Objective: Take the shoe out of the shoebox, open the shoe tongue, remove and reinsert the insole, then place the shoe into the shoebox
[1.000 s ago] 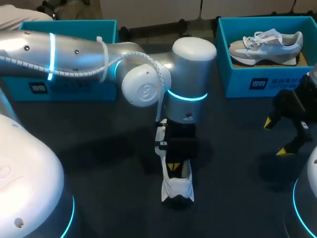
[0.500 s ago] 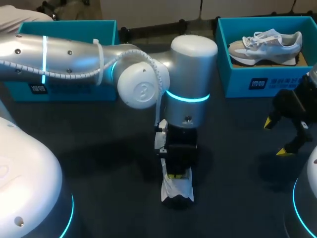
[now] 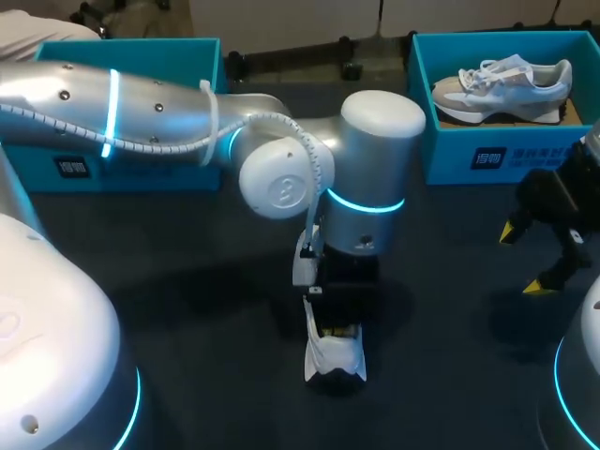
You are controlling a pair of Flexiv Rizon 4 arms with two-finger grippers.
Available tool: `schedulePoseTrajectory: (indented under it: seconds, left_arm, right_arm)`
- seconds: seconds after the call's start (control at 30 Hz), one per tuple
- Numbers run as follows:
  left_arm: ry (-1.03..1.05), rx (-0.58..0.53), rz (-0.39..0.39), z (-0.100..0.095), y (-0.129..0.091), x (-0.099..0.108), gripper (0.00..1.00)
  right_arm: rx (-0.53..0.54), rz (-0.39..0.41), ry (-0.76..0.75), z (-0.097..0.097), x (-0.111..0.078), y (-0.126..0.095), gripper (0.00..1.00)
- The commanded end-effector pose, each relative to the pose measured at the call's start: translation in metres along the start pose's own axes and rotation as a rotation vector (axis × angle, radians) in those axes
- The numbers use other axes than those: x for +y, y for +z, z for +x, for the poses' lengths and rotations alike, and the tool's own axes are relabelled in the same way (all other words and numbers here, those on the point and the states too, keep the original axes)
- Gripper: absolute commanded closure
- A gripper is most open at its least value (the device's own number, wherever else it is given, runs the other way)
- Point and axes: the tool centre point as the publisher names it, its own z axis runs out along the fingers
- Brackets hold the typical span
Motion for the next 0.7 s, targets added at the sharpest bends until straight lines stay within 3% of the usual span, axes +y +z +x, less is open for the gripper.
schedulePoseTrajectory:
  seconds: [0.03, 0.17, 0.4, 0.57, 0.7]
  left_arm:
    - [-0.006, -0.021, -0.012, 0.014, -0.013, 0.011, 1.0]
    - [0.005, -0.04, -0.024, 0.018, -0.024, 0.002, 1.0]
    - [0.069, -0.061, 0.008, 0.013, -0.028, -0.034, 1.0]
    - [0.097, -0.047, 0.034, 0.0, -0.011, -0.045, 1.0]
    - [0.089, -0.025, 0.023, -0.008, 0.008, -0.041, 1.0]
  right_arm:
    - [0.0, 0.003, 0.0, 0.0, 0.0, 0.001, 0.0]
    - [0.0, 0.003, 0.0, 0.0, 0.0, 0.001, 0.0]
    - [0.0, 0.003, 0.0, 0.0, 0.0, 0.001, 0.0]
    - [0.0, 0.003, 0.0, 0.0, 0.0, 0.001, 0.0]
    - [0.0, 0.003, 0.0, 0.0, 0.0, 0.001, 0.0]
